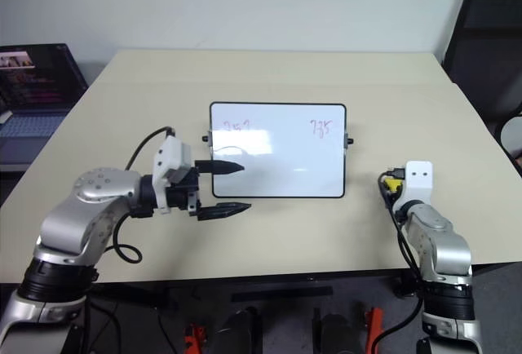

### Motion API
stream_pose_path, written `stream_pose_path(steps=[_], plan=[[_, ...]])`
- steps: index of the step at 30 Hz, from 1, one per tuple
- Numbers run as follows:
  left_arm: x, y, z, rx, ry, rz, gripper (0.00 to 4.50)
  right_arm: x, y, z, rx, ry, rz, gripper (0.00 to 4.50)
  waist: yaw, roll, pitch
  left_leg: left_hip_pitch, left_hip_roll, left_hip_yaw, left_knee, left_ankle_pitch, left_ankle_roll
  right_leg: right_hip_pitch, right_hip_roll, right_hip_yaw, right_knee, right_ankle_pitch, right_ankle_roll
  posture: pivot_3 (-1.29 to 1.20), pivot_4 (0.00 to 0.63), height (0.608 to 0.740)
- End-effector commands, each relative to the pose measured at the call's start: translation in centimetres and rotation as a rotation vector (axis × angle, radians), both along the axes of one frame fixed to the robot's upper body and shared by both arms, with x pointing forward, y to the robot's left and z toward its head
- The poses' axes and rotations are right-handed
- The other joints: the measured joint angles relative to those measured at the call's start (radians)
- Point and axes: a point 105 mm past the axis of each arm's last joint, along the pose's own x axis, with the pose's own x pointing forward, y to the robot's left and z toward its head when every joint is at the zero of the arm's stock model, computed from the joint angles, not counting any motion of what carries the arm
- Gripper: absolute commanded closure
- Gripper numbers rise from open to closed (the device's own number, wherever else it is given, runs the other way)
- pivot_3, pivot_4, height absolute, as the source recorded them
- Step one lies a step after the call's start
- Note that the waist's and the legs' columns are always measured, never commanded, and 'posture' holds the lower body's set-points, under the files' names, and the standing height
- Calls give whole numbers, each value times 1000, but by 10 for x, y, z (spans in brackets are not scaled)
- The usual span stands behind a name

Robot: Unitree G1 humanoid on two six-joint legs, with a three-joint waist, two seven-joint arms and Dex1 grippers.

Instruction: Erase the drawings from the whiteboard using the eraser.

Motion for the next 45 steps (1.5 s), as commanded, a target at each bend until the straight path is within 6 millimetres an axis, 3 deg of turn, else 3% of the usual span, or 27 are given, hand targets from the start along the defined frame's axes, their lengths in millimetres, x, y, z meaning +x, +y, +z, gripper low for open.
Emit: stream_pose_path(steps=[1,8,16,18,24,31,34,42,45], plan=[[0,4,8,-7,-43,10,0,3,-4,16,10,-61,-16,3270,0,0,0,0,0,0,0,0,0,0,0,0,0,0,0,0,150,740],[3,6,6,-19,-32,77,0,-2,8,27,20,-86,55,3270,0,0,0,0,0,0,0,0,0,0,0,0,0,0,0,0,150,740],[18,5,24,-40,-98,212,0,-19,100,91,-83,-249,466,3271,-2,1,0,1,1,0,1,0,0,0,1,0,1,0,0,0,150,740],[19,4,25,-39,-97,211,0,-17,110,100,-107,-280,496,3271,-1,1,0,1,1,-1,2,0,0,0,1,0,1,0,1,0,150,740],[19,2,24,-19,-84,189,0,14,142,120,-215,-385,516,3271,-1,1,0,0,1,-1,2,0,0,1,1,0,0,1,1,0,150,740],[16,-2,18,-7,-69,176,0,49,151,138,-333,-476,472,3271,1,1,0,0,1,-1,1,0,0,0,1,0,0,1,0,0,150,740],[16,-3,16,-6,-68,175,0,57,151,137,-363,-482,473,3271,0,1,0,0,1,-1,1,0,0,1,1,0,0,2,-1,0,150,740],[15,-4,16,-14,-68,173,0,54,141,83,-464,-272,579,3272,1,1,0,1,1,-1,1,0,0,1,1,0,1,3,-4,0,150,740],[15,-5,16,-16,-68,170,0,50,137,76,-470,-226,601,3272,0,1,0,1,1,-1,2,0,0,2,1,0,1,3,-4,0,150,740]])
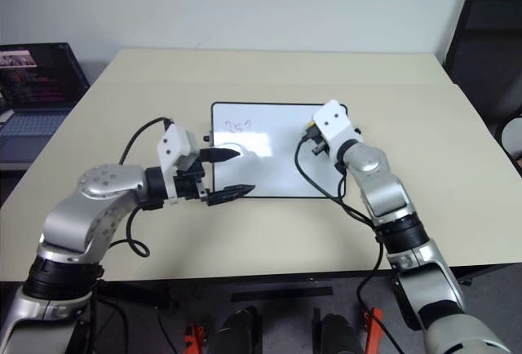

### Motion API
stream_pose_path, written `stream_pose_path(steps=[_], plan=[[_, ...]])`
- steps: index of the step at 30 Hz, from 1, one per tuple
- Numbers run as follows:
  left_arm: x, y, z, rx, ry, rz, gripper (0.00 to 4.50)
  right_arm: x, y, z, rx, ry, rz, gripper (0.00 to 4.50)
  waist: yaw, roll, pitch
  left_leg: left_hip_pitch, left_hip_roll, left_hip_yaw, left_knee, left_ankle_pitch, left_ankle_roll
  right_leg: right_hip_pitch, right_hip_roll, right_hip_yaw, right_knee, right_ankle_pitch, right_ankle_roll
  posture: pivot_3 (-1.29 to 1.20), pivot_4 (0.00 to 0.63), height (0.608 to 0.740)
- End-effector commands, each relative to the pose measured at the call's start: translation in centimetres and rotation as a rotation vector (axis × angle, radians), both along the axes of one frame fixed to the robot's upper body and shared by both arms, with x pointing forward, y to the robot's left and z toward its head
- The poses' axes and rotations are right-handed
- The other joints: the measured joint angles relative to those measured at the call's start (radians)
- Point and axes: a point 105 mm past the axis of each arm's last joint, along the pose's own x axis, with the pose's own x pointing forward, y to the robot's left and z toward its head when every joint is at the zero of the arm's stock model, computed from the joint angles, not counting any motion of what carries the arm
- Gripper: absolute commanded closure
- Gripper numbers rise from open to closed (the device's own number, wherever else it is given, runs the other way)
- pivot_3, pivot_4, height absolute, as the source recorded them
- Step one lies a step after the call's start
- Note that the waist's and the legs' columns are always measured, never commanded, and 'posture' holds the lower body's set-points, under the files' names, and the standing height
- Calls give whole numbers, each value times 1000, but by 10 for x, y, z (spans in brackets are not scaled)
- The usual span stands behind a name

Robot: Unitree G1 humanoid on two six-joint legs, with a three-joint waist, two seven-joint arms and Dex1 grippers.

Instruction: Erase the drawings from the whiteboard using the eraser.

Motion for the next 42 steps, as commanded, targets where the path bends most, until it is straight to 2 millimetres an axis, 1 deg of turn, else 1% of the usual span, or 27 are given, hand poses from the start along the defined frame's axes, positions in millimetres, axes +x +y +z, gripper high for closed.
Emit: stream_pose_path(steps=[1,3,6,7,9,13,16,17,20,22,25,26,27,29,31,33,35,38,42], plan=[[-2,-4,9,-7,-40,-18,0,-4,-6,-11,-37,64,4,3272,0,0,0,1,0,0,0,0,0,1,0,0,1,0,0,0,150,740],[-2,-5,9,-6,-41,-20,0,-1,-6,-2,-36,29,-4,3272,0,0,0,1,0,0,2,0,0,1,0,0,2,-1,3,0,150,740],[-1,-6,9,-6,-41,-23,0,11,-10,22,-6,-83,-77,3272,-1,0,0,1,0,0,4,0,1,0,0,0,4,-1,4,0,150,740],[-2,-6,9,-7,-41,-24,0,13,-11,26,4,-104,-95,3272,-1,0,0,1,0,0,4,1,1,0,0,1,5,-1,4,0,150,740],[-2,-6,8,-8,-39,-25,0,16,-11,27,8,-110,-103,3272,-1,0,0,1,0,0,4,1,1,0,0,1,6,-1,4,0,150,740],[-3,-6,6,-6,-34,-24,0,17,-9,14,-7,-58,-88,3272,-1,0,0,1,0,0,4,1,1,0,0,1,5,-2,4,0,150,740],[-4,-6,5,-5,-31,-24,0,11,-10,-10,-39,54,-57,3272,0,0,0,1,0,0,4,1,1,0,0,1,6,-2,4,0,150,740],[-4,-6,5,-5,-30,-25,0,9,-11,-15,-42,80,-51,3272,0,0,0,1,0,0,4,1,1,0,0,1,6,-2,4,0,150,740],[-4,-6,4,-5,-29,-27,0,1,-10,-25,-26,149,-16,3272,0,0,0,2,0,0,4,1,1,0,0,1,7,-2,4,0,150,740],[-4,-7,4,-5,-29,-29,0,-1,-7,-26,-29,157,-1,3272,-1,0,0,3,0,0,5,1,1,1,0,1,7,-2,4,0,150,740],[-4,-9,4,-7,-29,-36,0,3,-6,-15,-51,87,-24,3272,-1,0,0,3,0,0,5,2,2,1,0,1,7,-1,3,0,150,740],[-4,-10,4,-8,-28,-40,0,10,-9,-1,-41,14,-66,3272,-1,0,0,3,0,0,5,2,2,1,0,1,7,-1,3,0,150,740],[-4,-10,4,-8,-28,-42,0,14,-11,9,-31,-35,-96,3272,-2,0,0,3,0,0,5,2,2,0,0,1,7,-1,3,0,150,740],[-4,-11,4,-9,-27,-44,0,20,-13,21,-9,-88,-127,3272,-3,0,0,3,0,0,5,2,3,0,0,2,7,0,3,0,150,740],[-5,-11,4,-11,-26,-47,0,23,-13,24,-3,-96,-132,3272,-2,0,0,2,0,0,5,3,3,0,0,2,7,1,4,0,150,740],[-5,-11,4,-12,-25,-50,0,24,-14,21,-3,-85,-134,3272,-1,0,0,2,0,0,5,3,3,0,0,2,6,1,4,0,150,740],[-5,-12,4,-15,-25,-50,0,25,-16,10,-16,-41,-133,3272,0,0,0,2,0,0,4,3,3,0,0,1,6,0,4,0,150,740],[-6,-11,4,-15,-25,-49,0,21,-21,-9,-30,35,-132,3272,-1,0,0,1,0,0,4,2,3,0,0,1,5,0,4,0,150,740],[-6,-11,4,-17,-26,-47,0,3,-27,-46,-41,199,-82,3272,2,-1,-1,2,0,-1,4,3,3,1,0,0,5,0,4,0,150,740]])
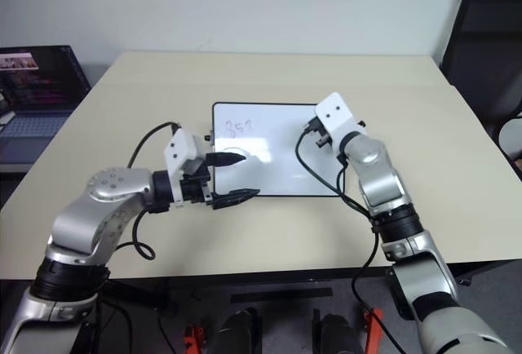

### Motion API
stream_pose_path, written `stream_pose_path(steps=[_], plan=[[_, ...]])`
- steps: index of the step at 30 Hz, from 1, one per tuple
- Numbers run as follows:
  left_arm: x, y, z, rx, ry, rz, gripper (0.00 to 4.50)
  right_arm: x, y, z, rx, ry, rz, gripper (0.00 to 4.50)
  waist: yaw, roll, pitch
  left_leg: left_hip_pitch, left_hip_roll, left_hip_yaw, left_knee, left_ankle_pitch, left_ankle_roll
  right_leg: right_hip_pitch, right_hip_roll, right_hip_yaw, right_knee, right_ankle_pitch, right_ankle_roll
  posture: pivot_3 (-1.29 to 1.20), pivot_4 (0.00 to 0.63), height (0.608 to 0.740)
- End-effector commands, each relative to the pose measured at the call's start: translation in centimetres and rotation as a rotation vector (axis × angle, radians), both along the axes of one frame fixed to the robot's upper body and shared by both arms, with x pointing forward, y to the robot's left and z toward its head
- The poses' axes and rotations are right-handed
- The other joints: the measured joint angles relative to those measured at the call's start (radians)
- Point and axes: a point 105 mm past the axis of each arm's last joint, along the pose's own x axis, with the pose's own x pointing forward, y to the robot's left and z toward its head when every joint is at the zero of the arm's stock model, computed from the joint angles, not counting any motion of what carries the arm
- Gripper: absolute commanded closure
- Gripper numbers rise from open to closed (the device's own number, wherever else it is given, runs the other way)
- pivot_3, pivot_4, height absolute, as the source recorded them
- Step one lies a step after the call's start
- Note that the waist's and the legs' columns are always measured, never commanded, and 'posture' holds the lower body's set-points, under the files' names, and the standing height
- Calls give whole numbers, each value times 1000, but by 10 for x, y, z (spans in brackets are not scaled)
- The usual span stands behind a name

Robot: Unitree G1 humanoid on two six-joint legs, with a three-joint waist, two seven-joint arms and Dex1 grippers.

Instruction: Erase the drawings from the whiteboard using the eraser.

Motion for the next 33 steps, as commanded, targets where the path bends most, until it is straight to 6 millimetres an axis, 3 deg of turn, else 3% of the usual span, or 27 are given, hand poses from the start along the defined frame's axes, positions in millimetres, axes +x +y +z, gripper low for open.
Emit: stream_pose_path(steps=[1,5,13,19,23,26,33], plan=[[-3,-3,10,-6,-45,-21,0,-15,-13,-50,-31,217,10,3272,-1,0,0,0,0,0,0,0,0,0,0,0,0,0,0,0,150,740],[-3,-4,11,-8,-44,-24,0,-30,-3,-58,-85,248,88,3272,-2,-1,-1,2,0,0,1,0,1,2,0,1,-1,-1,-5,0,150,740],[-4,-4,10,-8,-43,-27,0,-7,6,19,28,-75,3,3273,-11,0,1,0,0,0,1,2,3,-3,0,2,-1,5,-7,0,150,740],[-6,-3,9,-8,-40,-23,0,7,-6,32,55,-138,-84,3273,-3,0,1,-9,0,1,-4,3,4,-10,1,2,-6,9,-3,0,150,740],[-6,-3,9,-7,-39,-20,0,15,-16,26,47,-130,-131,3273,-2,0,1,-15,0,1,-5,3,4,-16,1,1,-6,10,-4,0,150,740],[-6,-3,9,-5,-40,-19,0,17,-26,8,48,-57,-156,3273,1,0,1,-15,0,0,-4,3,4,-16,1,1,-6,9,-4,0,150,740],[-7,-2,9,-4,-38,-18,0,-5,-21,-40,84,167,-83,3274,-1,0,0,-12,0,0,1,4,5,-11,1,2,-7,9,-1,0,150,740]])
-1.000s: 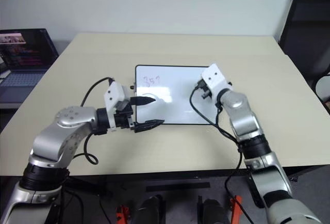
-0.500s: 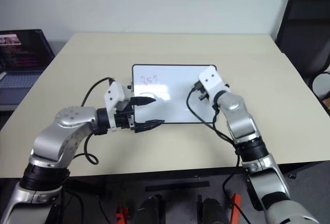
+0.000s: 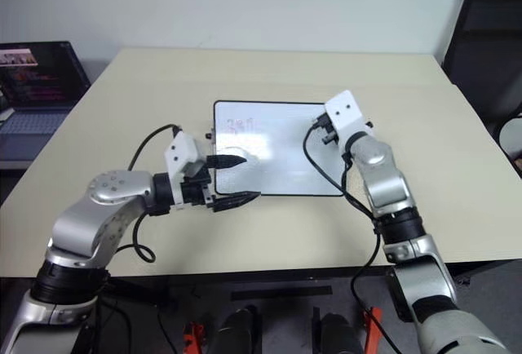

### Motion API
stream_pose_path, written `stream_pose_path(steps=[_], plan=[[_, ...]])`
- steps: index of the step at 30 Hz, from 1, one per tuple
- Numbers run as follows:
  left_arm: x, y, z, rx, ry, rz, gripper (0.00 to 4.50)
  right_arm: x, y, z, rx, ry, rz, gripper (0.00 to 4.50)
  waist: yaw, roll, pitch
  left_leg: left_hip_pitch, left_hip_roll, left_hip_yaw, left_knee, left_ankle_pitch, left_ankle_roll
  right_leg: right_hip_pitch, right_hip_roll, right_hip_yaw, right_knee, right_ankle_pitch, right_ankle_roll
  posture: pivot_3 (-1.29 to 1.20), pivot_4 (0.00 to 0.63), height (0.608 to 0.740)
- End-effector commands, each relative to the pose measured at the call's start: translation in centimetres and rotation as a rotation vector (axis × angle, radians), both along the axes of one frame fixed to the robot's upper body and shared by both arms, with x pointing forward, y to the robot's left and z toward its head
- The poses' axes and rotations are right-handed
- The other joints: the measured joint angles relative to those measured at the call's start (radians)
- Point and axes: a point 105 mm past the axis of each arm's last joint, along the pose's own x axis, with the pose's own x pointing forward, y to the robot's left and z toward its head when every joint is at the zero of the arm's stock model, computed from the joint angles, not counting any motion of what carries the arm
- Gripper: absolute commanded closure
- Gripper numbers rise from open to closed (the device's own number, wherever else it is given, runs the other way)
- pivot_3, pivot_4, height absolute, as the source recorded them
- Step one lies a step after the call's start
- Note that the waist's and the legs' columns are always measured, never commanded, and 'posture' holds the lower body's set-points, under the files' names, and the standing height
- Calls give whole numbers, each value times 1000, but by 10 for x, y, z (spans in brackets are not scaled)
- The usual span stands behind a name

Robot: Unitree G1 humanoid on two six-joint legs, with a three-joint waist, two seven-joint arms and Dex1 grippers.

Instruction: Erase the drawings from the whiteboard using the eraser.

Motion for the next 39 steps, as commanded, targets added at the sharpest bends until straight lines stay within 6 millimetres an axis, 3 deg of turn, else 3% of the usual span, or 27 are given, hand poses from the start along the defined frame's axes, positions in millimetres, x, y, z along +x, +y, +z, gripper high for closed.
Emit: stream_pose_path(steps=[1,6,12,16,20,23,26,30,34,39], plan=[[-4,-2,11,-5,-44,-18,0,-12,-6,-48,-15,204,12,3274,-1,0,0,1,0,0,0,1,1,0,0,0,0,0,-2,0,150,740],[-4,-1,11,-6,-42,-14,0,-25,6,-58,-44,262,88,3276,-4,0,0,9,0,1,0,1,2,2,0,2,0,3,-6,0,150,740],[-2,13,9,-23,-31,65,0,-33,27,-18,35,127,184,3276,-11,0,0,9,0,1,-1,1,2,-1,-1,3,0,5,-6,0,150,740],[2,44,7,-37,-42,266,0,-57,48,10,97,-11,316,3281,-11,1,0,2,0,2,-2,1,2,-4,1,6,0,5,-3,0,150,740],[0,67,8,-44,-56,401,0,-75,62,14,141,-13,392,3282,-7,1,1,-8,1,2,-5,1,2,-13,3,6,0,7,-2,0,150,740],[-4,91,7,-38,-51,517,0,-82,83,21,204,23,448,3283,-11,1,1,-7,1,2,-7,0,1,-13,3,6,-1,6,-2,0,150,740],[-7,107,6,-18,-48,591,0,-80,106,27,290,47,488,3283,-13,1,1,-6,2,2,-10,0,0,-14,3,5,0,5,-3,0,150,740],[-10,113,8,-2,-51,609,0,-74,135,38,304,47,546,3283,-8,1,1,-6,5,2,-9,3,-4,-15,6,5,0,5,-2,0,150,740],[-10,117,10,9,-50,614,0,-68,176,46,128,-34,672,3283,-7,1,1,-6,10,3,-9,4,-4,-16,10,5,0,9,-3,0,150,740],[-10,113,14,21,-45,557,0,-53,201,43,2,-57,717,3284,-5,0,1,-6,14,4,-11,4,-4,-18,13,4,0,9,-9,0,150,740]])
